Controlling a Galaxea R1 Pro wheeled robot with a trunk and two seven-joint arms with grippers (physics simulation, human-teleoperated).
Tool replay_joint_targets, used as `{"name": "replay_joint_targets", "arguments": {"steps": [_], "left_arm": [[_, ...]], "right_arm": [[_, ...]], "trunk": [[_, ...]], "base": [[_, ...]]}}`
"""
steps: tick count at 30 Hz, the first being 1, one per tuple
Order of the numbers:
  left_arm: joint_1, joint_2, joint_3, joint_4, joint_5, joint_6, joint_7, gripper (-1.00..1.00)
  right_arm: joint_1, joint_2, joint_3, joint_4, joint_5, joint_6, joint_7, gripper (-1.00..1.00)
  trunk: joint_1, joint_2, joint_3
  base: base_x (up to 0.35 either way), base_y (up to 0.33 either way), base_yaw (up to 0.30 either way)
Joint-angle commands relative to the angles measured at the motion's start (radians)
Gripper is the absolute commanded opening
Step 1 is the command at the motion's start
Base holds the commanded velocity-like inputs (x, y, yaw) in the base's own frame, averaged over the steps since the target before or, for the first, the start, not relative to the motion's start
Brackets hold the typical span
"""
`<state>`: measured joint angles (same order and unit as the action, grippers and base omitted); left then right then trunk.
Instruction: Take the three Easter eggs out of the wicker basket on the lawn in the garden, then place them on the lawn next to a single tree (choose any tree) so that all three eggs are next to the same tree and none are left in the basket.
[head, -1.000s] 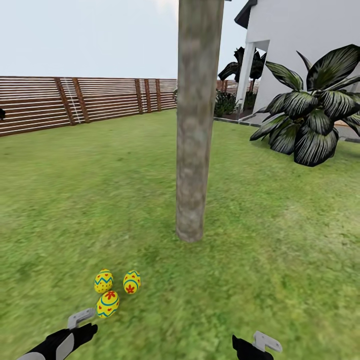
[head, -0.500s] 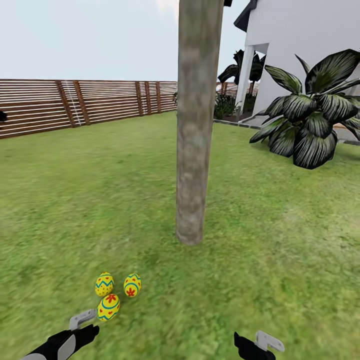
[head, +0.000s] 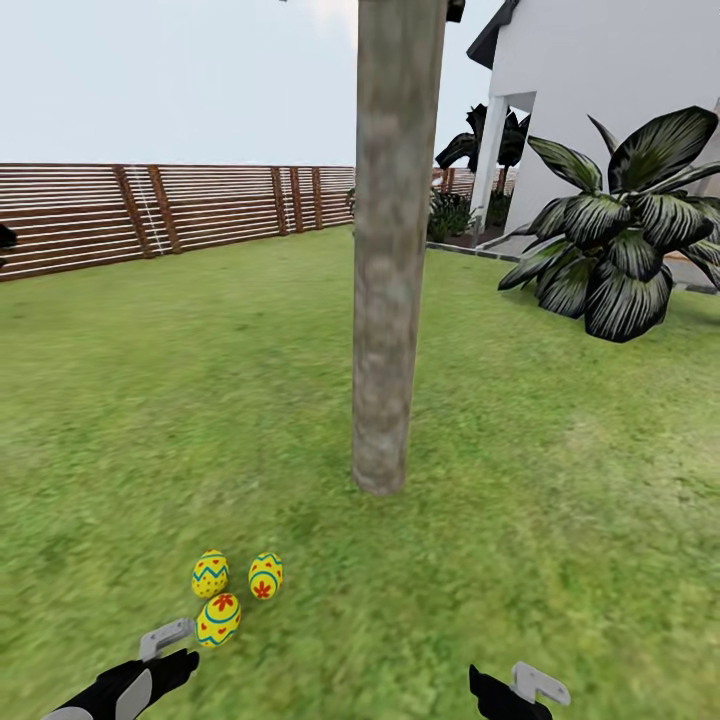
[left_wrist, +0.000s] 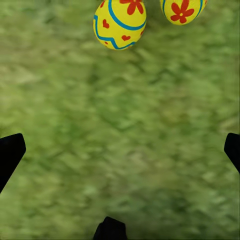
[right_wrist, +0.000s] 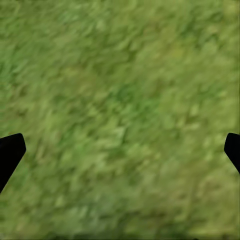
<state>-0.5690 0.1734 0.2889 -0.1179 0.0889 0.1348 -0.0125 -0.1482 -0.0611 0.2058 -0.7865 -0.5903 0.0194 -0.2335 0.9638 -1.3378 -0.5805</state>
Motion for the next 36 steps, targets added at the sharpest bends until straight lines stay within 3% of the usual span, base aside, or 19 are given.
{"name": "replay_joint_targets", "arguments": {"steps": [1,13,30,36], "left_arm": [[0.0,0.0,0.001,-0.002,0.009,0.006,-0.001,1.0],[0.0,-0.002,0.001,-0.002,0.009,0.006,-0.001,1.0],[0.0,-0.002,0.0,-0.002,0.008,0.006,-0.001,1.0],[0.0,-0.013,0.001,-0.001,-0.027,-0.026,0.001,1.0]], "right_arm": [[-0.001,-0.001,0.006,-0.002,-0.006,0.002,-0.009,1.0],[-0.001,0.001,0.005,0.097,-0.006,-0.015,-0.01,1.0],[-0.001,0.001,0.008,0.104,-0.005,-0.047,-0.01,1.0],[-0.001,0.001,0.011,0.104,-0.003,-0.05,-0.01,1.0]], "trunk": [[-0.004,0.007,0.002],[-0.05,0.091,0.04],[-0.115,0.21,0.093],[-0.138,0.252,0.112]], "base": [[0.0,0.0,0.0],[0.0,0.0,0.0],[0.0,0.0,0.0],[0.0,0.0,0.0]]}}
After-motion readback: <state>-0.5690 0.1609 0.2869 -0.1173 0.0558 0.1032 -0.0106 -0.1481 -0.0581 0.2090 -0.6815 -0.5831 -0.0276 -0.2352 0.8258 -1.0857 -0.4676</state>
